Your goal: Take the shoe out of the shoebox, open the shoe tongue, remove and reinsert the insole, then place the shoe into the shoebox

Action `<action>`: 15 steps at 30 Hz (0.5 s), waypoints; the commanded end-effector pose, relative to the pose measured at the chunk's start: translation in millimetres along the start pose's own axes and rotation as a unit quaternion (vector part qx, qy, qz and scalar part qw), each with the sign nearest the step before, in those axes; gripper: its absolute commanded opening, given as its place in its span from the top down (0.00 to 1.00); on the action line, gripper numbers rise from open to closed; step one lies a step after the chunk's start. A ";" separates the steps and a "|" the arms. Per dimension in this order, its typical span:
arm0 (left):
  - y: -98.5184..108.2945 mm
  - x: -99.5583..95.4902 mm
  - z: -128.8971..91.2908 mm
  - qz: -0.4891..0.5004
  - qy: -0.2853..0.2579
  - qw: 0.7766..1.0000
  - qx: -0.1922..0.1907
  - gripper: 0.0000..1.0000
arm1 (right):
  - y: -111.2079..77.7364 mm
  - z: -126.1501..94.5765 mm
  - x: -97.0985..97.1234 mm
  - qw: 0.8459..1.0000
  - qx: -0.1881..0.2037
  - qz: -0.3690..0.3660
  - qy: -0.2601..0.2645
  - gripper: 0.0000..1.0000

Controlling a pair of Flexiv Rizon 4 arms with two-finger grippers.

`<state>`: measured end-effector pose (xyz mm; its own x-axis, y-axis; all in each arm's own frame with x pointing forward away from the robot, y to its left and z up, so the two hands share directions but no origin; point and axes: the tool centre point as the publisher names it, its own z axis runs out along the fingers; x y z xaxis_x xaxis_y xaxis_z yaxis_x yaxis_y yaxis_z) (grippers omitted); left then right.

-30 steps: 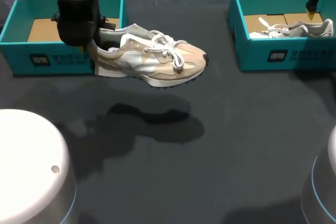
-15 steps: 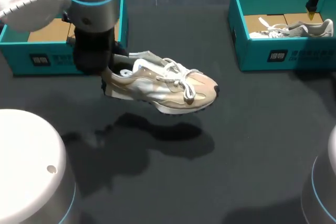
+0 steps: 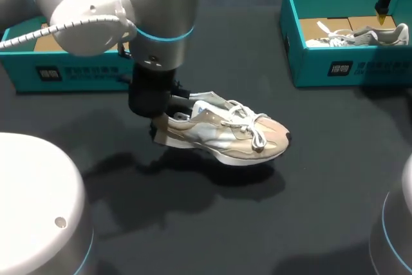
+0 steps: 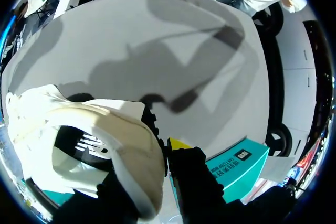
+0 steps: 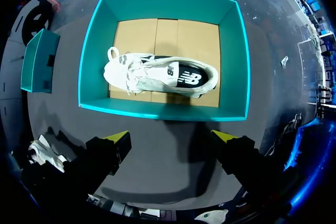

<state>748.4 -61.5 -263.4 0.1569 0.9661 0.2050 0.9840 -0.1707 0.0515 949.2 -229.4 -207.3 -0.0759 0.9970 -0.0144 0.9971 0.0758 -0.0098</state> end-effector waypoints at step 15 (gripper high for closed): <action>-32.7 -55.4 45.8 -0.013 0.040 0.998 0.043 1.00 | -1.2 -0.3 0.3 1.000 -0.001 0.000 -0.001 0.00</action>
<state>710.8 -83.3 -309.6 0.1390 0.9565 0.2563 0.9902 -0.1375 -0.0240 949.1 -229.4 -207.3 -0.0758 0.9970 -0.0144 0.9971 0.0757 -0.0098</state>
